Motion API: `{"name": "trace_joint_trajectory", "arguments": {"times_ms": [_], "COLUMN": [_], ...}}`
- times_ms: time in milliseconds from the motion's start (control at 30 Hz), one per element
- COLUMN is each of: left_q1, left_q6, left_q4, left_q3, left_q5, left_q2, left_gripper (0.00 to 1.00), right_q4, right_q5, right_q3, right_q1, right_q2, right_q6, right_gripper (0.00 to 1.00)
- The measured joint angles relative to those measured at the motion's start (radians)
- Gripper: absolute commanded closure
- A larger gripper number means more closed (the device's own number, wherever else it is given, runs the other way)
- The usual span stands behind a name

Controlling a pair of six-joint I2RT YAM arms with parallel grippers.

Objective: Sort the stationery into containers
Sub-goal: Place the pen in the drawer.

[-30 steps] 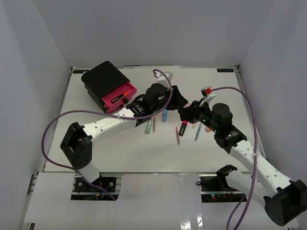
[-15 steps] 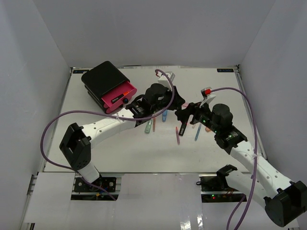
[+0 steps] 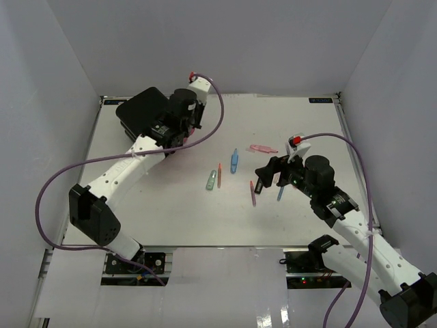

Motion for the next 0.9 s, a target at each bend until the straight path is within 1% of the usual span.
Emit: {"name": "trace_joint_trajectory", "arguments": {"times_ms": [100,233,367,433,567,600,700,733,900], "left_q1": [0.099,0.17,0.208,0.225,0.254,0.259,0.269,0.271,0.273], "left_q6": [0.107,0.224,0.28,0.295,0.307,0.31,0.314,0.313,0.298], "left_q4": [-0.041,-0.083,-0.109,-0.129,-0.156,-0.164,-0.172,-0.172,-0.172], "left_q3": [0.052,0.124,0.153,0.153,0.147,0.143,0.141,0.141,0.141], "left_q5": [-0.016,-0.019,0.001,0.02,0.038,0.043,0.048,0.049,0.068], "left_q2": [0.001,0.043,0.122,0.163,0.219,0.227,0.231,0.231,0.222], "left_gripper": [0.75,0.72,0.68,0.64,0.63,0.58,0.49,0.43,0.31], "right_q4": [-0.019,-0.031,-0.035,-0.037,-0.042,-0.042,-0.042,-0.043,-0.056], "right_q5": [0.007,0.008,0.011,0.017,0.024,0.026,0.031,0.034,0.064], "right_q3": [-0.006,-0.018,-0.024,-0.035,-0.051,-0.051,-0.051,-0.051,-0.05], "right_q1": [0.0,0.0,0.0,0.0,0.0,0.0,0.0,0.0,0.0], "right_q2": [0.0,0.003,0.002,-0.005,-0.017,-0.018,-0.019,-0.019,0.004], "right_q6": [-0.008,-0.016,-0.02,-0.021,-0.021,-0.021,-0.021,-0.021,-0.011], "right_gripper": [0.1,0.1,0.1,0.1,0.1,0.1,0.1,0.09,0.09]}}
